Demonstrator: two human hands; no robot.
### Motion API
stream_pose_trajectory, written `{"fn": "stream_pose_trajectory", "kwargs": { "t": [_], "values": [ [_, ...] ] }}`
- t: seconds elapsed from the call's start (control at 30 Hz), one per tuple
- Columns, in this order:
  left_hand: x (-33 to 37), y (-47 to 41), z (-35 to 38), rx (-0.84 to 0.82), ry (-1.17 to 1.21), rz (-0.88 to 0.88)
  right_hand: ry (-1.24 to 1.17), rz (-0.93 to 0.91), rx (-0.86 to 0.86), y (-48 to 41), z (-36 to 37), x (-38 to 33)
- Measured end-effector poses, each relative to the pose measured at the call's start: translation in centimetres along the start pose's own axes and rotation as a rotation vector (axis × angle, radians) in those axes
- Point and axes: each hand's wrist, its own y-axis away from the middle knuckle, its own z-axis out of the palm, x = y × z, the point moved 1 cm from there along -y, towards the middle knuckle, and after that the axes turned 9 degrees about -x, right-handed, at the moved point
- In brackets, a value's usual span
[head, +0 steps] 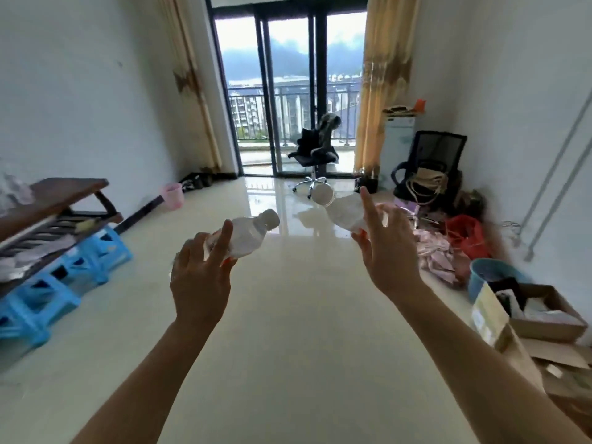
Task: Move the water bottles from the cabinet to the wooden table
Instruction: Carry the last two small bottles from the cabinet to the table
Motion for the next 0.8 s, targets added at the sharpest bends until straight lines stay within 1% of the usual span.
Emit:
{"fn": "stream_pose_trajectory", "kwargs": {
  "t": [0.2,0.27,0.37,0.47,0.53,0.6,0.63,0.8],
  "values": [
    [-13.5,-0.3,0.1,0.021,-0.118,-0.199,-0.067,-0.218,-0.070,-8.3,12.5,-10.4],
    [-17.5,-1.2,0.9,0.021,-0.164,-0.239,-0.105,-0.284,-0.084,-11.7,17.1,-13.2],
    [-23.1,-4.0,1.9,0.050,-0.254,-0.251,-0.128,-0.369,-0.044,-17.2,23.6,-16.8],
    [-28.4,-8.1,2.8,0.076,-0.365,-0.297,-0.199,-0.447,-0.053,-23.7,30.0,-20.5],
    [-31.6,-10.4,2.6,0.076,-0.419,-0.313,-0.236,-0.498,-0.073,-27.1,32.9,-22.8],
    [-35.1,-12.6,2.8,0.074,-0.476,-0.328,-0.253,-0.554,-0.057,-31.2,36.2,-25.5],
    [-36.7,-13.4,3.0,0.077,-0.498,-0.336,-0.262,-0.574,-0.041,-32.9,37.6,-26.6],
    [-44.9,-15.2,3.7,0.086,-0.612,-0.422,-0.339,-0.670,-0.092,-39.4,45.9,-33.8]
  ]
}}
